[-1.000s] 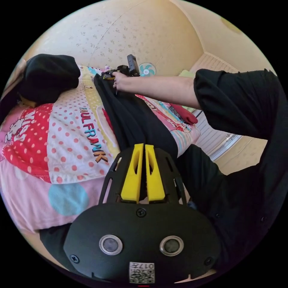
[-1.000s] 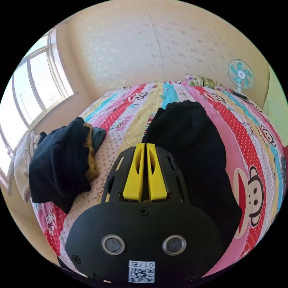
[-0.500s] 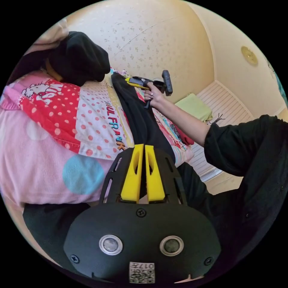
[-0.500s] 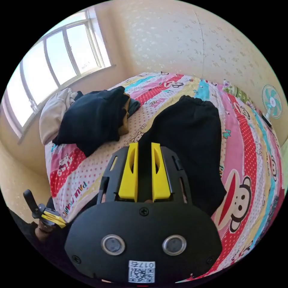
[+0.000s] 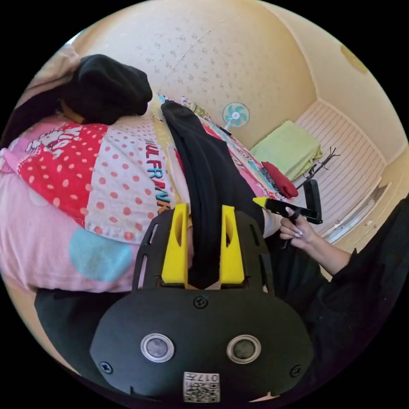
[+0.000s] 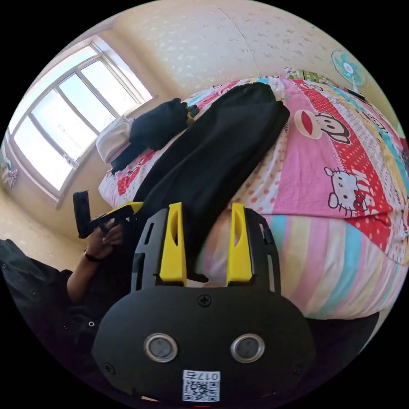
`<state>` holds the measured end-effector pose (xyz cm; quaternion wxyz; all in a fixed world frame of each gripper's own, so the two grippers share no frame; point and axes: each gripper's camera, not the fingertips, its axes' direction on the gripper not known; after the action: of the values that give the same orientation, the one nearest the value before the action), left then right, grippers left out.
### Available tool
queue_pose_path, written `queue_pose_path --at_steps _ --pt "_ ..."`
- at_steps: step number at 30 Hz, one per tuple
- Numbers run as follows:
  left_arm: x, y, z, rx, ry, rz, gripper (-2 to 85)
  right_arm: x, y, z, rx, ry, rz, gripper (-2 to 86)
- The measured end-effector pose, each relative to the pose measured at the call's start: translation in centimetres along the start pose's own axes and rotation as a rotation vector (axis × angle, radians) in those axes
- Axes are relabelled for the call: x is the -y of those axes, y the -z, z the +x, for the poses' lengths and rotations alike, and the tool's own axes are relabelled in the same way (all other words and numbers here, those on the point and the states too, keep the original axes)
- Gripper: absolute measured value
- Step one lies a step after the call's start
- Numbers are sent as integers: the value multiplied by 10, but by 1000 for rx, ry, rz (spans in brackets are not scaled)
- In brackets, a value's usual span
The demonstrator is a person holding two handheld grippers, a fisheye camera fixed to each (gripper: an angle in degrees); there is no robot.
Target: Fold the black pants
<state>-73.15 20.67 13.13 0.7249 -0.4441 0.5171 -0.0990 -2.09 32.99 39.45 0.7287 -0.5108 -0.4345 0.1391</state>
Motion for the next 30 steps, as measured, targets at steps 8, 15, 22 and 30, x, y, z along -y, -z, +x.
queue_pose_path --at_steps 8,15,22,30 --pt "7 23 6 -335 50 -226 49 19 118 3 291 107 -228 41" --pt "15 35 -15 -415 140 -149 86 10 164 59 358 -50 -56 72" --pt "84 -6 -33 -244 39 95 153 89 161 104 307 -142 164 135" --pt "59 -56 -60 -337 170 -59 160 79 130 115 492 -194 73 170"
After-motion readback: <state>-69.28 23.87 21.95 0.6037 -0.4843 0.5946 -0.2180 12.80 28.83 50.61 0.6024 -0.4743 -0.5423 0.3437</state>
